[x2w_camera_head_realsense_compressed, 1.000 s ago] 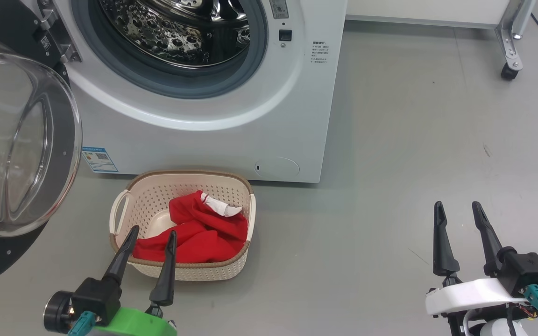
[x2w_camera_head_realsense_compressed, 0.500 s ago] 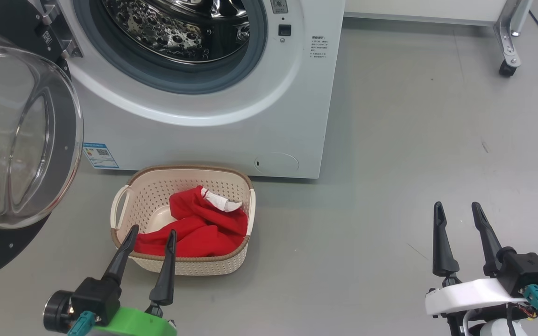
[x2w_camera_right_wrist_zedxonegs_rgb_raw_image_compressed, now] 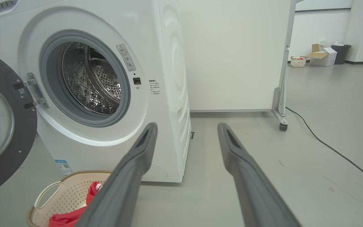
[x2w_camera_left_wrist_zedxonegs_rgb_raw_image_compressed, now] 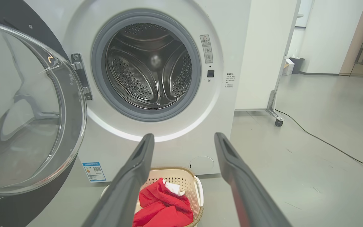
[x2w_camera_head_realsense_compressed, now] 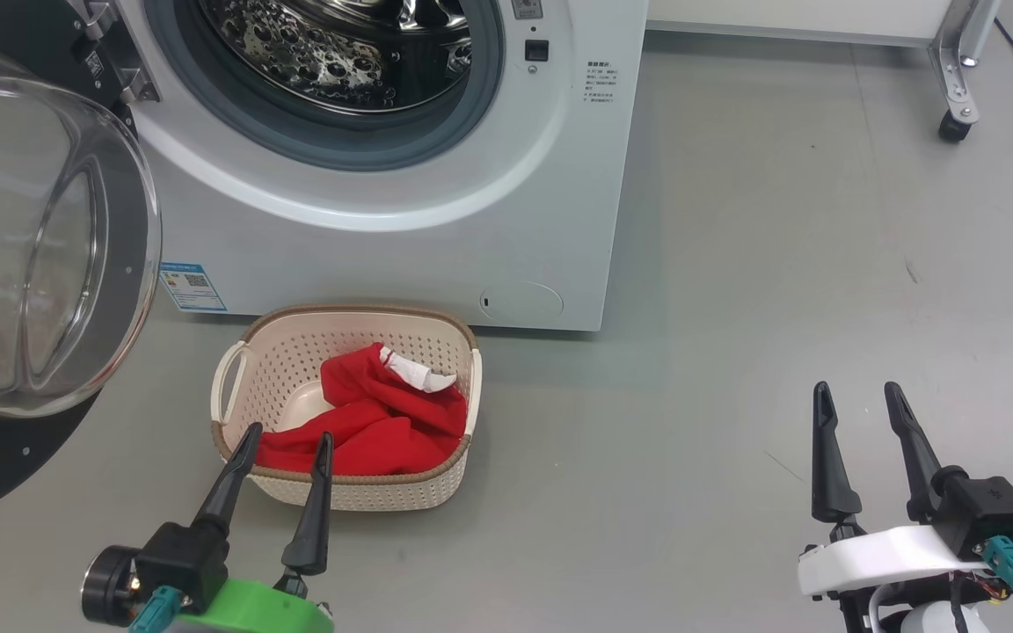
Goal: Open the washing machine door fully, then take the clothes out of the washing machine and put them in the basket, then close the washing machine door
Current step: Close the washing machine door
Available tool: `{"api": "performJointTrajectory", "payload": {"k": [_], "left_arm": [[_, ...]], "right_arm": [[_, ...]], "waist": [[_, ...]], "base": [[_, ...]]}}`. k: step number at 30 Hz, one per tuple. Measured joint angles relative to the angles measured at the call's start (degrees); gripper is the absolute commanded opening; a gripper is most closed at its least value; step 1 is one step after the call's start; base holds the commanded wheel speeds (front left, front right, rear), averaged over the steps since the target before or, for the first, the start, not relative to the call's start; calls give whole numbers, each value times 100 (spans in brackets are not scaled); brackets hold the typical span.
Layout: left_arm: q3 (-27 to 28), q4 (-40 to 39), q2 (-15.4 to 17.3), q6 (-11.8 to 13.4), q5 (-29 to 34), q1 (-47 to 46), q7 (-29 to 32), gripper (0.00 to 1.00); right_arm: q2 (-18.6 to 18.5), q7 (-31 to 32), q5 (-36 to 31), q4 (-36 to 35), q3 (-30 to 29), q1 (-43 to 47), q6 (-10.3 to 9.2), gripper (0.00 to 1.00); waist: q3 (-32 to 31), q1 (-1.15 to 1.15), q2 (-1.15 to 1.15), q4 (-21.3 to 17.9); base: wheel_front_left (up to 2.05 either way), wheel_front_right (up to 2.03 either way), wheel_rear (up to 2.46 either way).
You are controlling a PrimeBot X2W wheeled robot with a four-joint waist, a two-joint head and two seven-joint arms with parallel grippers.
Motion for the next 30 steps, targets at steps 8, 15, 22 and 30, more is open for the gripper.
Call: {"api": "performJointTrajectory", "payload": {"k": [8,15,22,30], "left_arm": [[2,-21,0,0,44,1,0,100],[-4,-3,0,0,58,3,0,100],[-102,19,0,0,73,2,0,100],[-104,34,0,75,73,2,0,100]], "right_arm": [[0,0,0,11,27,0,1,100],[0,0,0,46,36,1,1,100],[1,0,1,25,15,2,1,100],[1,0,2,-2,41,2,31,100]], "waist": [[9,0,0,4],[-30,0,0,19],[-24,0,0,191],[-9,0,0,588]], "base": [[0,0,0],[0,0,0],[0,0,0],[0,0,0]]}}
